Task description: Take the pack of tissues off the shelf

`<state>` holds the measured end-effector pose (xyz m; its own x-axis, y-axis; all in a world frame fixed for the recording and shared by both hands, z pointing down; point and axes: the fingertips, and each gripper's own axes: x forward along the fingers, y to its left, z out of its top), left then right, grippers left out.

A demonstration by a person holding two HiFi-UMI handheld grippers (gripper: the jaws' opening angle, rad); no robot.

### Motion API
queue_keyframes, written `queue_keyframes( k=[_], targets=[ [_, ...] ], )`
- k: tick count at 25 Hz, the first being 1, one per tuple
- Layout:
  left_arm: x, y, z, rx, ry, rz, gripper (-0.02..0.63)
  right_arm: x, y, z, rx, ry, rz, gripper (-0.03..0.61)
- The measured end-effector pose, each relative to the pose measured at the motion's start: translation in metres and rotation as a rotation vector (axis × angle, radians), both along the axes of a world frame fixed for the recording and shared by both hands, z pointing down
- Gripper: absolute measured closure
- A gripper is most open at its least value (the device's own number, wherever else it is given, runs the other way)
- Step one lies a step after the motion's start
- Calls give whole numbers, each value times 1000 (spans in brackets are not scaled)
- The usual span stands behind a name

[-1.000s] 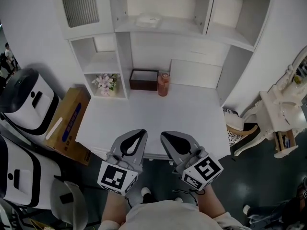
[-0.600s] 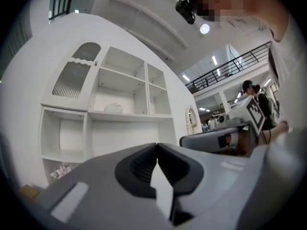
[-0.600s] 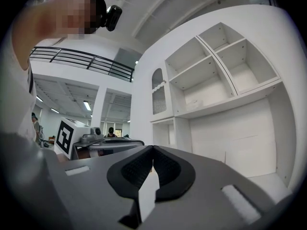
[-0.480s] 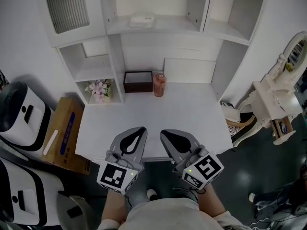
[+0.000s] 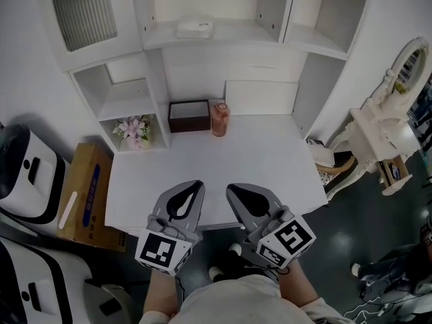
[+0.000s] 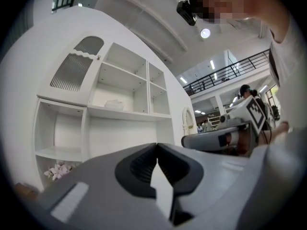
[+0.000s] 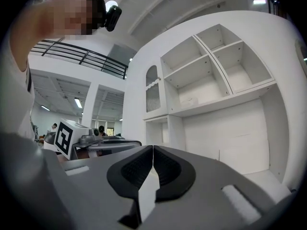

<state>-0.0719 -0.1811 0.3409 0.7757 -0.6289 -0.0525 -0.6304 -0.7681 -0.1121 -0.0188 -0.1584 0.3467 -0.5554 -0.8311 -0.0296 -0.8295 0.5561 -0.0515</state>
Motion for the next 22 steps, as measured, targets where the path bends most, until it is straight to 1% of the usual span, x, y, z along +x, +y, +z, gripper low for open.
queue_keyframes(
  k=[8, 22],
  targets=[
    [-7, -32, 5, -25, 5, -32, 612, 0, -32, -4, -5, -8, -12, 572],
    [16, -121, -12, 11, -2, -25, 612, 27, -122, -22, 30, -21, 0, 568]
  ],
)
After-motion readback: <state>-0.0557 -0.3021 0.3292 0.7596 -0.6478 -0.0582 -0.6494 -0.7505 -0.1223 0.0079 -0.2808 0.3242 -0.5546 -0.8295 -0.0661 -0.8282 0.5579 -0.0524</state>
